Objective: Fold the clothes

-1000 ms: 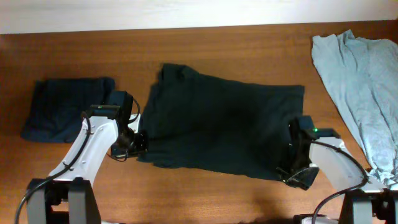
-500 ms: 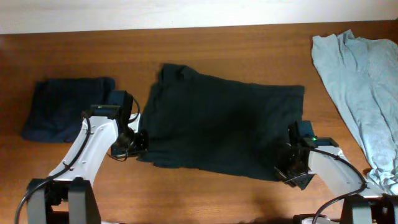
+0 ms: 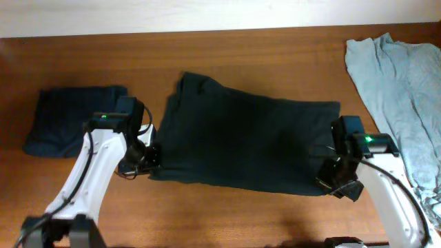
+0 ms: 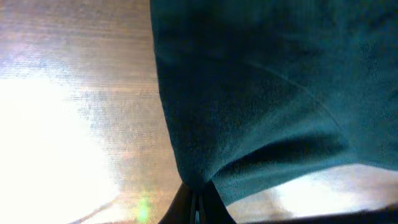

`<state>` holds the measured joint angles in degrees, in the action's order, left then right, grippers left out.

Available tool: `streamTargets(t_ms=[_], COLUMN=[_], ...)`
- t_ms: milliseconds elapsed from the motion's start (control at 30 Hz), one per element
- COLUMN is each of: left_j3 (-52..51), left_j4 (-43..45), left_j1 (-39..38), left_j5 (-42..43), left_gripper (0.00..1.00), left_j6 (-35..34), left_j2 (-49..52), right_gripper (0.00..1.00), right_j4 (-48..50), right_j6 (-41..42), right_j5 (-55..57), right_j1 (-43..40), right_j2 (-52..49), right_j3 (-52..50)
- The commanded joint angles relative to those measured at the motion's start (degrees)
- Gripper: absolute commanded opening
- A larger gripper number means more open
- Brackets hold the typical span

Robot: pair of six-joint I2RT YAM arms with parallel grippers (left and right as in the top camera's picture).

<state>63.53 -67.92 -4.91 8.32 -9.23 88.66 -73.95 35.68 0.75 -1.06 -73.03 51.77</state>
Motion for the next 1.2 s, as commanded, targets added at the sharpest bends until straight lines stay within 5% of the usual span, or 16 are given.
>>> streamTargets(t_ms=[0,533,733,867,1167], left_j3=[1.3,1.8,1.8,1.8,1.8], left_j4=[-0.6,24.5,31.2,34.6,22.1], left_j1=[0.2,0.1,-0.7,-1.0,-1.0], left_j5=[-0.2,3.3,3.5,3.9,12.5], left_gripper=[0.01,0.07,0.26,0.27,0.27], left_j6=[-0.5,2.5,4.7,5.0,5.1], left_j2=[-4.9,-4.3,1.0,4.9,6.9], right_gripper=[0.04,0.05,0.05,0.05,0.05], right_j4=[0.2,29.2,35.8,38.6,39.6], right_j6=[-1.8,-2.7,-2.7,-2.7,-2.7], right_j5=[-0.5,-0.7,-0.7,-0.2,-0.1], right_j1=[0.3,0.3,0.3,0.3,0.3], right_j2=[2.2,-4.2,-10.0,-11.4,-11.4], right_j3=[0.7,0.7,0.7,0.7,0.7])
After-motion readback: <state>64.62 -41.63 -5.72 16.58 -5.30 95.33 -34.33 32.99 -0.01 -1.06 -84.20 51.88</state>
